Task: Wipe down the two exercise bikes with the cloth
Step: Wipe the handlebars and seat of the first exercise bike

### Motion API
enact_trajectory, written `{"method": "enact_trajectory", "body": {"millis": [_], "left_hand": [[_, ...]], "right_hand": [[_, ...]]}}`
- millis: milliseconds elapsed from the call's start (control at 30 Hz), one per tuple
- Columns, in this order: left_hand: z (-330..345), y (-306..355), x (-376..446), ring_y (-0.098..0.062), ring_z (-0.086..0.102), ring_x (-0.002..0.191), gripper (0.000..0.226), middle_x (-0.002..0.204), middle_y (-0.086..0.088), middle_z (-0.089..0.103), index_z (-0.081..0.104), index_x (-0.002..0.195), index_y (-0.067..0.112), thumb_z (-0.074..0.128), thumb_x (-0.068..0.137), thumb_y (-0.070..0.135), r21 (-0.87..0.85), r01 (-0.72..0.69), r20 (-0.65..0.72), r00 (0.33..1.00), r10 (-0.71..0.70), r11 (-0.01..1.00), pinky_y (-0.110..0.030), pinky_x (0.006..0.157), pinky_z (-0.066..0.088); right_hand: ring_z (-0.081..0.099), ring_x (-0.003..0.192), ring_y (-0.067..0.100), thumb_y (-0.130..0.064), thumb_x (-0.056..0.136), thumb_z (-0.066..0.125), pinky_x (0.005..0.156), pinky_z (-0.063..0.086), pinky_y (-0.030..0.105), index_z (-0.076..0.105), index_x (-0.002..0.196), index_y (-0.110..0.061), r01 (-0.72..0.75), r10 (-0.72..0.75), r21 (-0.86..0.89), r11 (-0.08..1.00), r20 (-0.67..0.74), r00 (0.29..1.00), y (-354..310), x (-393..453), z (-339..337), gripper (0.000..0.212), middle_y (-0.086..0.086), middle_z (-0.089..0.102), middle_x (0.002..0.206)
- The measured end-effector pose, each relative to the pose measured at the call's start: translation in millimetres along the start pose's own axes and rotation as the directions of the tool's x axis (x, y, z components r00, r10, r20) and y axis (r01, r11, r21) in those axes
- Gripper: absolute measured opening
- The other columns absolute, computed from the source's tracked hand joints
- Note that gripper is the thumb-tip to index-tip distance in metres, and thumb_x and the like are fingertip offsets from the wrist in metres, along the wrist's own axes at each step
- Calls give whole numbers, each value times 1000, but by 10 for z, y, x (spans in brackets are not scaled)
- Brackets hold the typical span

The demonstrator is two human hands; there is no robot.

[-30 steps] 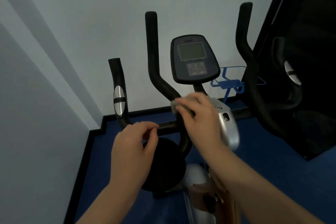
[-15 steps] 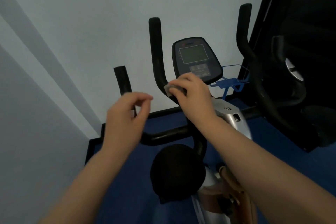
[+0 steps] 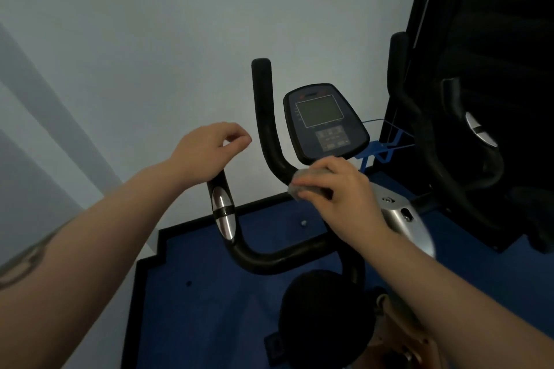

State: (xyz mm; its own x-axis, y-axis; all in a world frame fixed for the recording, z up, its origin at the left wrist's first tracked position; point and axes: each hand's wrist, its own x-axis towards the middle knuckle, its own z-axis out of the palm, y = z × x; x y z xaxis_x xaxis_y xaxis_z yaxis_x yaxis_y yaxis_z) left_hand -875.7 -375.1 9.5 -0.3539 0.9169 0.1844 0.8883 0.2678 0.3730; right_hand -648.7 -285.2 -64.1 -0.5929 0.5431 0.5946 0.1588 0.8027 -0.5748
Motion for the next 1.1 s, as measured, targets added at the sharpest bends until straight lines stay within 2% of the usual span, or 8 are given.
{"method": "enact_trajectory", "body": {"millis": [233,367,467,667,800,867,1000,1100], "left_hand": [[31,6,45,-8,56,102,32,110,18,66,68,103,40,37,100,49,78,13,20,1000,-15,997,-30,78,37],[67,-28,-6,-6,56,98,45,104,19,67,69,104,38,30,89,54,9,-69,-56,996,70,998,-25,74,37],[101,-93,24,-7,55,91,30,100,16,68,69,102,41,39,98,47,55,-91,-92,991,95,994,-23,68,36],[143,-155,-11,-11,46,109,23,110,19,65,70,101,38,47,97,39,189,-168,-93,978,188,967,-31,81,38],[179,-171,-41,-15,45,112,23,114,15,67,72,103,32,50,99,35,253,-234,-112,957,269,939,-30,87,39],[182,-146,-42,-14,45,113,25,116,16,66,71,103,35,47,100,38,225,-205,-127,963,237,953,-32,89,40],[144,-21,-54,-10,47,112,17,110,14,64,69,104,38,54,96,35,67,-109,-127,985,117,992,-33,87,35],[102,91,-259,-2,52,77,16,73,9,56,70,101,31,60,94,21,-169,-98,-199,978,64,981,-39,105,33]], "right_hand": [[57,98,17,-15,84,75,87,48,34,77,99,-14,-56,55,23,998,35,998,-282,500,302,16,2,63,100],[57,93,10,-21,82,76,83,50,30,77,101,-22,-76,76,36,996,13,997,-117,265,165,19,-4,62,97],[59,90,5,-20,79,79,82,50,26,77,97,-26,-86,87,28,996,-16,996,-17,142,62,19,-9,65,94],[62,95,8,-21,86,73,87,49,22,75,108,-20,-221,222,163,962,12,975,-115,483,235,22,-1,69,100],[64,82,3,-26,85,73,71,49,9,72,98,-39,-317,313,229,920,54,948,81,11,-116,19,-8,68,88],[64,82,0,-28,86,72,69,47,6,69,96,-46,-343,338,208,916,60,939,121,-57,-170,20,-10,69,91],[64,89,3,-29,92,64,82,49,18,74,110,-26,-428,424,194,883,64,903,77,141,23,20,-11,70,93],[58,93,1,-21,93,63,85,41,10,73,112,-21,-349,363,164,923,-62,930,14,-173,5,21,-10,64,97]]}}
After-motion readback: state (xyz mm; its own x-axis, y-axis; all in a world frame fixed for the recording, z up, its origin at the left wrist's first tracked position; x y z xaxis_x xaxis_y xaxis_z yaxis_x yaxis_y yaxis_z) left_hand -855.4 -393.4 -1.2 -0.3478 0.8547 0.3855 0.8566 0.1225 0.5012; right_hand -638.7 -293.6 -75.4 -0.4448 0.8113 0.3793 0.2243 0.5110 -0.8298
